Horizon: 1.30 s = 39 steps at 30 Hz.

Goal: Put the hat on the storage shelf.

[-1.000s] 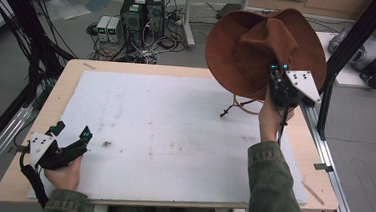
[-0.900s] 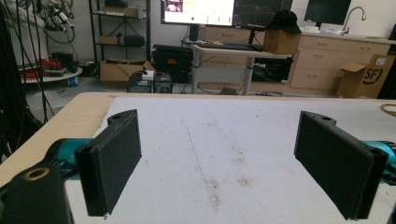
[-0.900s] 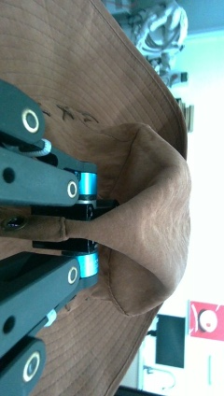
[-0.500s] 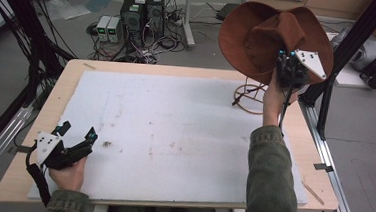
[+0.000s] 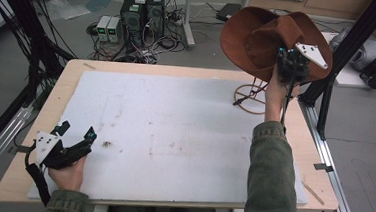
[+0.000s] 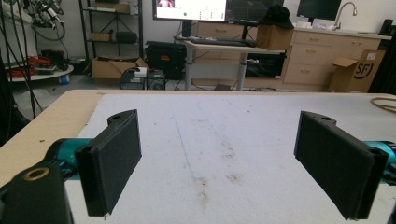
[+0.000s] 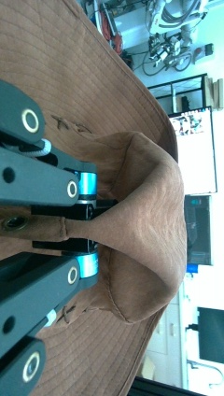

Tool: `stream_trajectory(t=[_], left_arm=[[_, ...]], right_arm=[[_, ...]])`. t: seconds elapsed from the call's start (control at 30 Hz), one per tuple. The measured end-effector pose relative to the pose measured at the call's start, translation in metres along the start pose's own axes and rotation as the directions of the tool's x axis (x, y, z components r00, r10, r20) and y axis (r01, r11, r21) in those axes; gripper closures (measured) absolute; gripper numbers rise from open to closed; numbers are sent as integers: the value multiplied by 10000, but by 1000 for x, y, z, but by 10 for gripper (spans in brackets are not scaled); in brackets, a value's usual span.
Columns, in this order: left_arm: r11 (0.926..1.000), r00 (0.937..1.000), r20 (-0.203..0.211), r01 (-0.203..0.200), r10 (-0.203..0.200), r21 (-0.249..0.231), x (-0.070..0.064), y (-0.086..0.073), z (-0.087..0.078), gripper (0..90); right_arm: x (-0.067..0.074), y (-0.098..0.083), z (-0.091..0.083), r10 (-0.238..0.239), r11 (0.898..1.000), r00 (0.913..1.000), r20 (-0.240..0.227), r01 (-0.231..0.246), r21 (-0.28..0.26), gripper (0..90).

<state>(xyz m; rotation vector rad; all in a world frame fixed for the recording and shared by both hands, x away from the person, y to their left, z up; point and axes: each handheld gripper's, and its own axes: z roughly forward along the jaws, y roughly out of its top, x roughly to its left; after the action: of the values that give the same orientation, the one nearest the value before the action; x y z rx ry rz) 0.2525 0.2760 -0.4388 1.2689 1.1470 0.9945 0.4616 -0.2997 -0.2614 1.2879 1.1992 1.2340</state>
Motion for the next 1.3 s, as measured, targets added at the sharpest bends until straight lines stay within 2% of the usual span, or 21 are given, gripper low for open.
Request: stream_trajectory(t=[0.23,0.33,0.53,0.67,0.8,0.9,0.97,1.1,1.3], left_arm=[[10000,9999,108,-5,5,-50,-1,0,1,168],[9999,9999,122,-21,22,-105,-1,1,0,168],[10000,9996,277,58,-59,13,0,1,2,164],[10000,9996,286,61,-60,-7,0,2,1,163],[10000,9996,275,70,-70,4,1,2,1,164],[10000,9997,236,99,-98,-16,1,2,1,163],[10000,9997,232,77,-77,-19,2,2,0,163],[10000,9998,214,65,-65,-27,1,2,0,163],[9999,9998,144,100,-98,-85,2,2,0,163]], right_arm=[[-5,-4,5,201,9975,9997,-123,-193,680,874],[-5,-4,6,114,9968,9999,-119,-104,793,875],[-6,-6,8,369,9922,9993,59,-373,1187,874],[-5,-7,9,173,9916,9998,79,-182,1284,873],[-6,-9,8,346,9897,9994,64,-352,1385,872],[-6,-9,7,302,9903,9995,93,-312,1352,869],[-6,-9,7,272,9901,9995,139,-289,1374,830],[-5,-8,6,591,9906,9981,168,-607,1229,727],[-3,-7,5,496,9920,9987,145,-510,1158,603]])
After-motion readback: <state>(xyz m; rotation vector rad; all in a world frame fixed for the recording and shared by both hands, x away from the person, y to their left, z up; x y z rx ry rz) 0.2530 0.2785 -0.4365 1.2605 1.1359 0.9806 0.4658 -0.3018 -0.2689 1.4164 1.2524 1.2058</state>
